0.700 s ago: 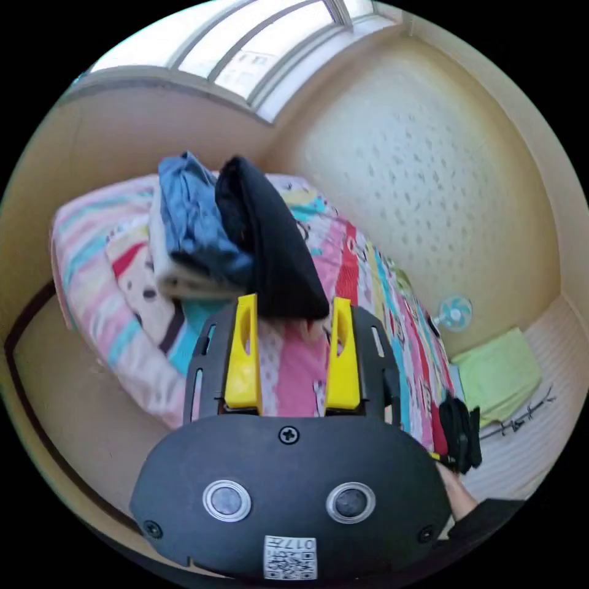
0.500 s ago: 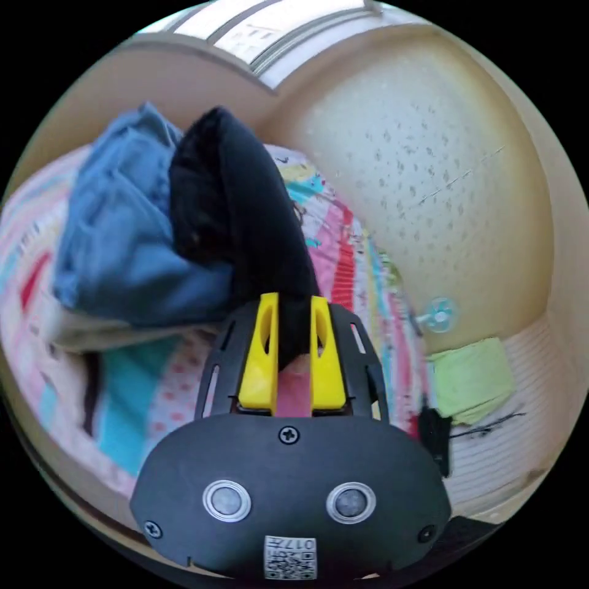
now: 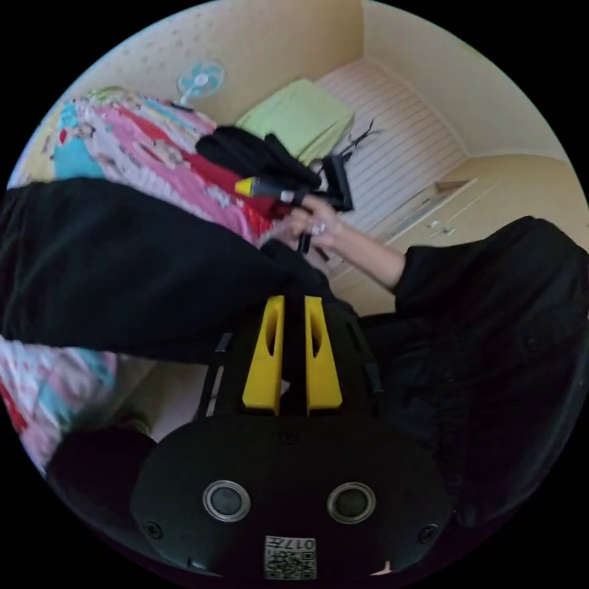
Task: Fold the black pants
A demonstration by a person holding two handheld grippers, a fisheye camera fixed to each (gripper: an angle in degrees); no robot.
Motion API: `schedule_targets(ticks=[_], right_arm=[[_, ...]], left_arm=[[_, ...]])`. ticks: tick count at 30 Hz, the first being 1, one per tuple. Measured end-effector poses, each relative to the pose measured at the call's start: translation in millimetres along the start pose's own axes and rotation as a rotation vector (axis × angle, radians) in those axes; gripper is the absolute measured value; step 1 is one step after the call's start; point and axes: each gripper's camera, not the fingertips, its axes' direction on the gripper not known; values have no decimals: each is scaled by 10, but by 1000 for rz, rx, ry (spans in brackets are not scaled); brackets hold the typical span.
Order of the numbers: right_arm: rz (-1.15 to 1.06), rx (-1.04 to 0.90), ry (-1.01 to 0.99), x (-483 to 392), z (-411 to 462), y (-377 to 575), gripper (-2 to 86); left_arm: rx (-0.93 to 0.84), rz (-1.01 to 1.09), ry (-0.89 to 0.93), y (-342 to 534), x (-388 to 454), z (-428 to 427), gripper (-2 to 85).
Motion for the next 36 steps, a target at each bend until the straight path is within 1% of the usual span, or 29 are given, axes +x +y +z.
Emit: schedule_targets(ticks=[2, 4, 5, 6, 7, 8, 9, 10, 12, 13, 15, 16, 18, 19, 20, 21, 22, 23, 24, 25, 27, 28, 30, 31, 32, 33, 34, 36], right_arm=[[-24, -48, 36, -156, -28, -63, 35], [-75, -80, 58, -493, 74, -163, 63], [-134, -96, 59, -815, 217, -257, 84], [-205, -114, 49, -1193, 414, -380, 103], [-243, -124, 40, -1409, 537, -455, 111], [-318, -144, 17, -1846, 802, -609, 126], [-391, -166, -2, -2301, 1103, -765, 134], [-430, -175, -13, -2530, 1265, -836, 137], [-562, -242, -19, -3417, 1984, -1079, 142], [-595, -257, 1, -3618, 2168, -1117, 141], [-760, -337, 176, -4306, 2942, -1138, 131], [-792, -359, 222, -4427, 3137, -1121, 131], [-862, -532, 351, -4650, 3875, -998, 132], [-875, -545, 375, -4665, 3962, -959, 132], [-933, -515, 407, -4707, 3966, -880, 119], [-995, -466, 505, -4729, 3885, -822, 101], [-1031, -439, 544, -4735, 3814, -798, 89], [-1078, -379, 560, -4736, 3599, -788, 69], [-1098, -338, 531, -4711, 3336, -833, 52], [-1072, -305, 556, -4678, 3200, -893, 48], [-974, -96, 731, -4420, 2503, -1204, 38], [-929, -66, 729, -4318, 2311, -1312, 37], [-733, -15, 642, -3730, 1632, -1774, 37], [-680, -13, 627, -3540, 1506, -1885, 38], [-574, -9, 577, -3109, 1293, -2082, 41], [-468, -9, 495, -2647, 1130, -2232, 46], [-402, -11, 451, -2405, 1069, -2296, 50], [-166, -26, 299, -1553, 917, -2426, 72]], left_arm=[[-90, -65, -93, 288, 87, 268, 74], [-110, -114, -173, 465, 117, 264, 74], [-93, -135, -190, 557, 129, 181, 64], [-71, -137, -183, 599, 139, 117, 59], [-9, -152, -161, 677, 147, -37, 49], [68, -187, -148, 755, 131, -205, 49], [105, -207, -144, 796, 119, -284, 49], [166, -240, -141, 878, 95, -422, 50], [239, -303, -167, 1020, 75, -603, 50], [280, -337, -189, 1119, 95, -710, 51], [328, -351, -223, 1253, 169, -848, 51], [336, -363, -248, 1327, 208, -921, 51], [327, -398, -296, 1422, 235, -1011, 51], [321, -426, -326, 1481, 239, -1067, 53], [323, -449, -346, 1537, 242, -1128, 54], [328, -456, -353, 1563, 244, -1160, 55], [345, -464, -361, 1611, 245, -1222, 55], [358, -472, -363, 1646, 234, -1274, 55], [362, -476, -363, 1657, 222, -1296, 55], [367, -483, -364, 1665, 191, -1332, 56], [374, -491, -369, 1640, 144, -1382, 57], [386, -483, -366, 1596, 125, -1421, 59], [416, -463, -368, 1503, 107, -1485, 64], [440, -468, -384, 1432, 82, -1530, 72], [467, -480, -403, 1351, 43, -1570, 84], [482, -483, -414, 1305, 17, -1588, 89], [510, -496, -440, 1208, -54, -1615, 100], [534, -536, -485, 1052, -206, -1647, 114]])
